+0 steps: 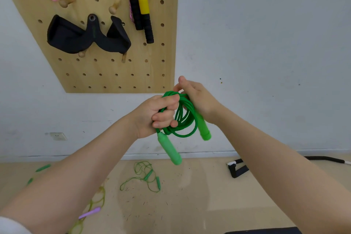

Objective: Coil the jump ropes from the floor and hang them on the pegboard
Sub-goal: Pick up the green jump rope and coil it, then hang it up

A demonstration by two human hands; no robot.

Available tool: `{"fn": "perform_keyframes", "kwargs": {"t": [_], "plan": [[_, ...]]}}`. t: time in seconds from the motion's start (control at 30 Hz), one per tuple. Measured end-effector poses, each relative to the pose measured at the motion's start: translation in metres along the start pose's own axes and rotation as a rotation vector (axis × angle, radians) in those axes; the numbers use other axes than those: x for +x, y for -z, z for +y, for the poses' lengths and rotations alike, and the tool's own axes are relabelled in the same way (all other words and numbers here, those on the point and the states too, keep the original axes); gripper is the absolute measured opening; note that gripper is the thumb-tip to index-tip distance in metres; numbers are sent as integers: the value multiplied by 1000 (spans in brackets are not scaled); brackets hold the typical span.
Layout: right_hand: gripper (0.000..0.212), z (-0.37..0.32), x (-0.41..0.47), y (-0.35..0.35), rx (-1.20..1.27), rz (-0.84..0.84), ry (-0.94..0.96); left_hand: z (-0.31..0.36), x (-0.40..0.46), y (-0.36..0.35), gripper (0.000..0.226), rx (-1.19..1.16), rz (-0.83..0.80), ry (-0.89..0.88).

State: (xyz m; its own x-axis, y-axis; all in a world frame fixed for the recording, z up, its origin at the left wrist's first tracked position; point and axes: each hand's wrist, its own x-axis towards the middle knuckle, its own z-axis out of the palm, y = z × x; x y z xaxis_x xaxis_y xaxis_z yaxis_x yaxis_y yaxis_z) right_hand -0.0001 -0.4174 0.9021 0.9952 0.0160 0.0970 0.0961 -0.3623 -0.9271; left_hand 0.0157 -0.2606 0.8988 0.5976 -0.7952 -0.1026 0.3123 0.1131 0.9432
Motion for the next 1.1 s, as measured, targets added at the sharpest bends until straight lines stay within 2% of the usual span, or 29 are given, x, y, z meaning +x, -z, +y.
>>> {"fn": "perform_keyframes", "kwargs": {"t": [0.07, 0.13, 0.17, 0.23, 0.3, 0.37, 0.43, 0.53, 0.6, 0.67, 0.8, 0.87, 0.93, 1.1], "plan": [[67, 4, 0, -3, -23, -87, -62, -1, 4, 6, 38, -118, 16, -23], [72, 6, -2, -3, 121, -161, -138, 1, 7, 13, 38, -228, 34, -43], [64, 5, -3, -2, 225, -213, -131, 2, 8, 17, 38, -258, 42, -50], [32, 2, -4, 0, 333, -324, -79, 4, 10, 22, 40, -284, 25, -51], [18, -1, -4, 2, 350, -347, -70, 3, 11, 25, 44, -295, -21, -32], [25, 1, -3, 3, 310, -320, -93, 1, 11, 25, 42, -294, -53, 3], [30, 4, -1, 3, 224, -254, -98, 2, 12, 19, 31, -235, -18, 29], [11, 5, 0, 3, 170, -109, -76, 6, 17, 11, 23, -11, 192, 43], [9, 7, 2, 5, 187, 3, -72, 4, 20, 10, 17, 152, 345, -15], [8, 8, 3, 8, 269, 68, -100, 0, 20, 7, 11, 206, 406, -98], [9, 11, 2, 4, 561, 67, -181, -6, 17, -4, 14, 120, 432, -206], [10, 14, 1, 0, 641, 62, -195, -7, 18, -10, 17, 213, 497, -253], [10, 15, 1, -3, 600, 65, -186, -10, 18, -11, 15, 360, 576, -268], [22, 7, -4, 3, 57, -23, -48, -12, 15, -1, 11, 414, 604, -178]]}}
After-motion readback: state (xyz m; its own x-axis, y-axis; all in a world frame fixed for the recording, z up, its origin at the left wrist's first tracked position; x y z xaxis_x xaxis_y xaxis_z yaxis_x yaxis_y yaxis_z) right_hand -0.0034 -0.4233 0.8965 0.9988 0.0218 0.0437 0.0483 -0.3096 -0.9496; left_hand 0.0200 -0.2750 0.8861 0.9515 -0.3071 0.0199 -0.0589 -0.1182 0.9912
